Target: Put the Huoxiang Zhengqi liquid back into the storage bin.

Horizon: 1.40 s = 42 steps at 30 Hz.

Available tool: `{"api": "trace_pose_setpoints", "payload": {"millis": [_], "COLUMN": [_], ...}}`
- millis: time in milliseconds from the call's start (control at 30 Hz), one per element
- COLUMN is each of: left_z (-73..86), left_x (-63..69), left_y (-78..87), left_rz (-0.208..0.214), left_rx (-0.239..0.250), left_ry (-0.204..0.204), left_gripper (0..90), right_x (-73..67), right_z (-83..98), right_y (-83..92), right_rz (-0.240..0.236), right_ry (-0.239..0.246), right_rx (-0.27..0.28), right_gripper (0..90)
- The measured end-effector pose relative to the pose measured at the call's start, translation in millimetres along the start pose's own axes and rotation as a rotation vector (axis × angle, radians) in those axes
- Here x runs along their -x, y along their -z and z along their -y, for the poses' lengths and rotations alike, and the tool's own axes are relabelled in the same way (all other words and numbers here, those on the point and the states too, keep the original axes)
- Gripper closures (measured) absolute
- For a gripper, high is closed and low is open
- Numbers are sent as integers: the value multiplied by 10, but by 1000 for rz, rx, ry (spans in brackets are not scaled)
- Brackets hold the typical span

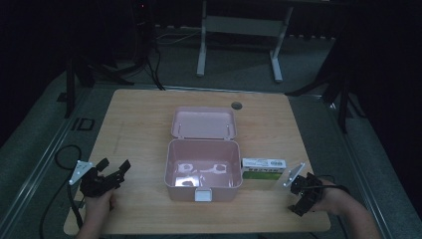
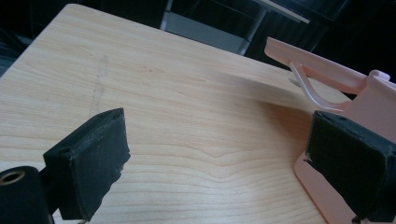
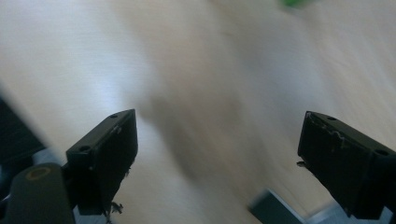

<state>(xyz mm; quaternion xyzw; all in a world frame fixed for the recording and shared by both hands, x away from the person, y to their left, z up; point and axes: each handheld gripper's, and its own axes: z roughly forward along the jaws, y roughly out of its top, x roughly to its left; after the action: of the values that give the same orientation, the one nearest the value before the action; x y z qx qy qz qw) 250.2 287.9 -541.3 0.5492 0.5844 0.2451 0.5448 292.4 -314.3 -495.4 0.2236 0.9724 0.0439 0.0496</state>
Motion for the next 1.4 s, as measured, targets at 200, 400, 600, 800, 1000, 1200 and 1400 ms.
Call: {"api": "trace_pose_setpoints", "payload": {"millis": [200, 400, 600, 800, 1000, 1200, 1400], "left_z": [10, 10, 10, 5, 1, -3, -4], "left_x": [25, 29, 27, 29, 19, 8, 6], "left_y": [-14, -20, -22, -11, -11, -8, -11], "left_rz": [13, 17, 22, 22, 17, 16, 18], "left_rx": [-7, -6, -6, -3, -1, 1, 2], "left_ry": [-7, -8, -12, -16, -13, -9, -8], "left_gripper": [62, 62, 62, 62, 62, 62, 62], "right_x": [-47, -91, -100, -147, -212, -249, -248], "right_z": [-136, -287, -348, -508, -714, -948, -1168], "right_y": [-99, -73, -66, 56, 278, 453, 623], "right_rz": [-86, -116, -113, -117, -117, -106, -82], "right_ry": [134, 257, 300, 329, 358, 395, 422], "right_rx": [-56, -97, -130, -99, -42, -29, -31], "right_gripper": [122, 138, 137, 137, 137, 137, 137]}}
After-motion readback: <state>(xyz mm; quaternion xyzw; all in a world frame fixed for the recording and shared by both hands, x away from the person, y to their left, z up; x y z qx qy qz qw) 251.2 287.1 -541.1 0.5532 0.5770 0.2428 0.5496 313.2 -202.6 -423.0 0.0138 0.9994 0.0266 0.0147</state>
